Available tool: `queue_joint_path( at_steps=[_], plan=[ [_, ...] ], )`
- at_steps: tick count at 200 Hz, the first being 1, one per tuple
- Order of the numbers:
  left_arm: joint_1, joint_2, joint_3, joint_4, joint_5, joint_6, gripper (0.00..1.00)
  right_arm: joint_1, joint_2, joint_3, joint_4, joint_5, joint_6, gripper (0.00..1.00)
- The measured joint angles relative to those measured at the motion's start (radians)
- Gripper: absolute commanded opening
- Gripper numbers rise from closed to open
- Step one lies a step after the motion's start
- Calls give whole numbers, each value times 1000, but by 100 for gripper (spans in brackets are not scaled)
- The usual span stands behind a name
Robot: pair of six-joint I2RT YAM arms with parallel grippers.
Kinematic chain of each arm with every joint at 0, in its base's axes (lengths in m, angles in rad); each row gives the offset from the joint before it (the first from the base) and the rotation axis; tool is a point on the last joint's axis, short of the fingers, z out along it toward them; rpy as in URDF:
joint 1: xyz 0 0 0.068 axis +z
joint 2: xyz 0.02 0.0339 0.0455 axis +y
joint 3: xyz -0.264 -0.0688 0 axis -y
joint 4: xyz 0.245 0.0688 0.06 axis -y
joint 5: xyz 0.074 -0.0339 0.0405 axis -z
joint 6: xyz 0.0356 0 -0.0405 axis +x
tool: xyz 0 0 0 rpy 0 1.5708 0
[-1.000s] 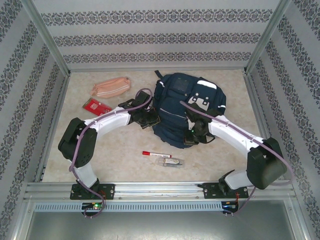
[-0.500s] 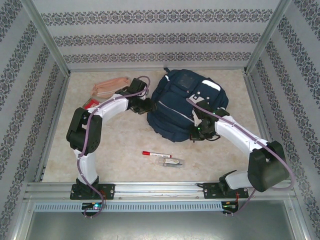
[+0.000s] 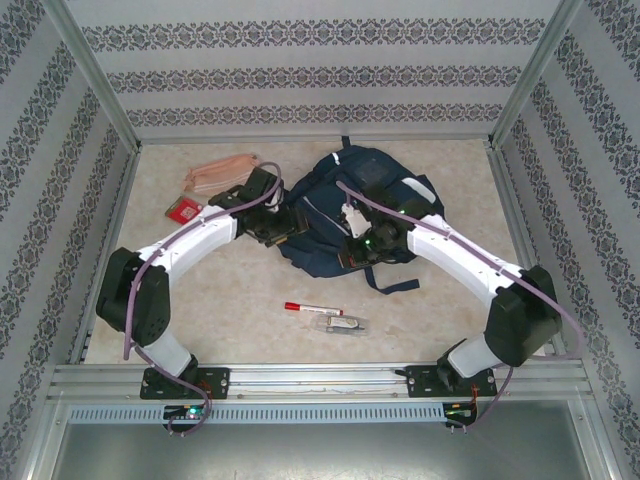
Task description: Pack books, pencil case, and school supplies into a backpack
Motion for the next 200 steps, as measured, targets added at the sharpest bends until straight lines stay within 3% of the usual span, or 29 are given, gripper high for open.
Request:
queue_joint_path(
  at_steps=[43,57,72,87,131,156,200],
  plan=[
    [-52,13,-16,4,-52,-92,59,25,20,0,-4,0,0,0],
    [-60,32,-16,8,-71,-113,55,29,20,0,-4,0,0,0],
    [-61,65,-16,14,-93,-131,37,31,20,-2,-4,1,0,0],
    [-61,90,-16,16,-102,-135,0,31,20,-3,-13,9,1,0],
    [-62,97,16,-5,-88,-117,0,23,-14,-94,-43,86,11,0],
    [-53,97,34,-19,-49,-103,0,-42,-18,-122,-82,144,-9,0],
    [-26,98,50,-39,24,-79,0,-134,80,-81,-140,353,-91,0]
  ],
)
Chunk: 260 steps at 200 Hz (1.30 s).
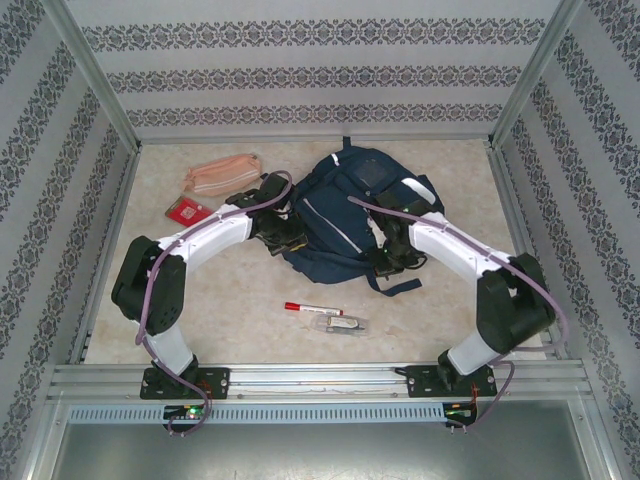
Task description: Pack books, pencil case, and school supplies into a backpack
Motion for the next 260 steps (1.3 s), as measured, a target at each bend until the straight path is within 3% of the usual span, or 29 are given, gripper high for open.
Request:
queue_joint_path(
  at_steps=[26,59,118,168,176,184,191,221,260],
  plan=[
    [3,20,20,-10,42,19,0,-17,46,6,-8,106,-76,0],
    [3,35,39,-14,86,47,0,-111,50,-1,14,214,-164,0],
    [2,35,53,-5,138,94,0,-191,107,-2,84,228,-206,8],
    [-2,37,46,21,164,112,0,-261,87,-32,127,212,-162,32],
    [-2,37,41,29,167,112,11,-273,71,-39,133,206,-156,35],
    [-3,37,39,31,169,114,30,-286,48,-48,142,207,-152,37],
    [-4,37,39,31,176,122,37,-298,22,-58,149,205,-144,40],
    [-52,30,72,30,196,150,44,-336,-113,-102,188,189,-78,49],
    [-128,-9,106,43,237,201,47,-384,-270,-143,206,137,24,53]
  ],
)
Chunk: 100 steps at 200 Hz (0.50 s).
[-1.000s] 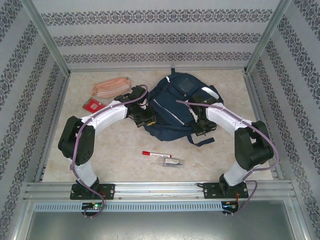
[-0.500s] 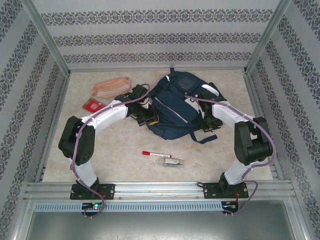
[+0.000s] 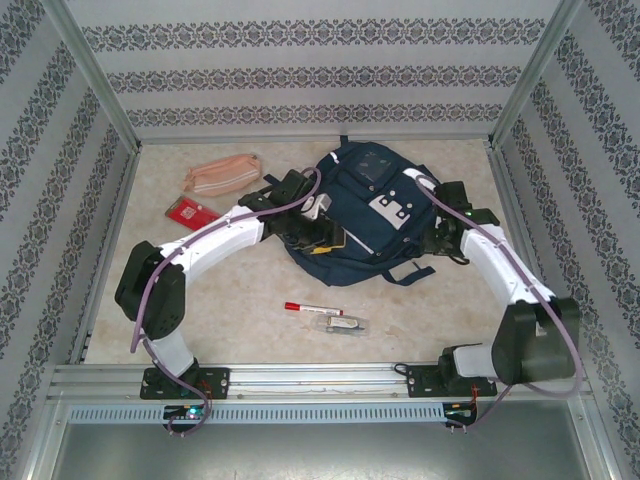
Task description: Pack books, pencil case, and school supplies into a backpack
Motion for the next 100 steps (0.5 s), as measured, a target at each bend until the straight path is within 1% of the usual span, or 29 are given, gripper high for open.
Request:
queue_joint_path(
  at_steps=[18,27,40,58,80,91,93,100],
  plan=[
    [-12,0,27,-16,-8,77,52,-23,-52,-6,3,-78,33,53],
    [-14,0,52,-41,-35,135,53,-30,-72,-7,3,-116,47,53],
    [-24,10,115,-92,-98,236,53,-30,-105,-12,5,-151,64,53],
    [-49,60,243,-148,-191,379,55,-30,-165,-33,11,-178,84,55],
    [-93,133,350,-174,-275,512,59,-35,-237,-56,10,-184,89,56],
    [-122,169,378,-188,-315,576,61,-37,-263,-62,11,-182,92,61],
    [-127,176,383,-191,-321,584,64,-37,-266,-63,11,-182,92,62],
    [-146,201,397,-201,-344,621,65,-40,-280,-70,13,-179,97,71]
  ],
)
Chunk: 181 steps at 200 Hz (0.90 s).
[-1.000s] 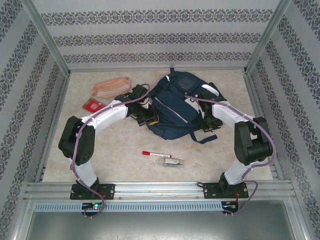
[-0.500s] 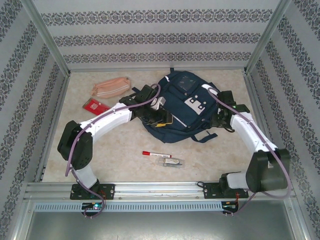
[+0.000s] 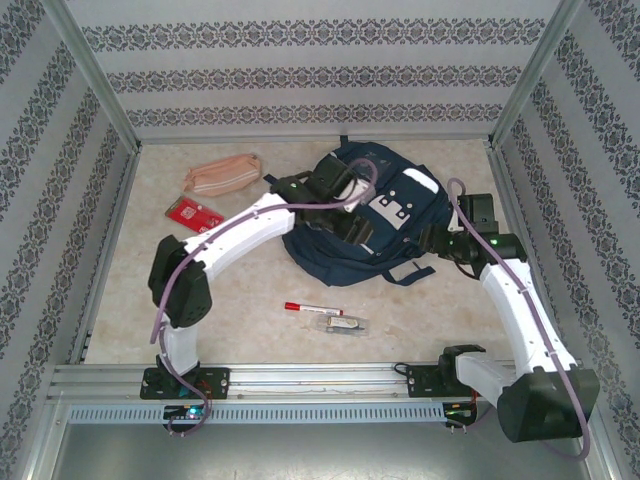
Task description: Pack books, pencil case, and school supplies into a backpack
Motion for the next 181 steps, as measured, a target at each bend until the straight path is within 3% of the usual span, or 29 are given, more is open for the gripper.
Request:
queue_joint_path(
  at_steps=[8,12,41,88,137,181],
  plan=[
    [-21,29,11,-11,-31,44,69,-2,-16,-13,3,7,17,95],
    [-29,40,14,-17,-46,59,70,-2,-23,-20,6,9,15,98],
    [-61,112,21,-57,-130,136,72,-9,-55,-66,11,26,15,98],
    [-82,192,75,-91,-194,140,74,-21,-86,-99,35,58,18,98],
    [-116,286,148,-106,-318,50,70,-22,-82,-116,87,49,19,98],
    [-122,377,244,-148,-395,-55,60,-22,-75,-117,131,10,27,98]
  ],
)
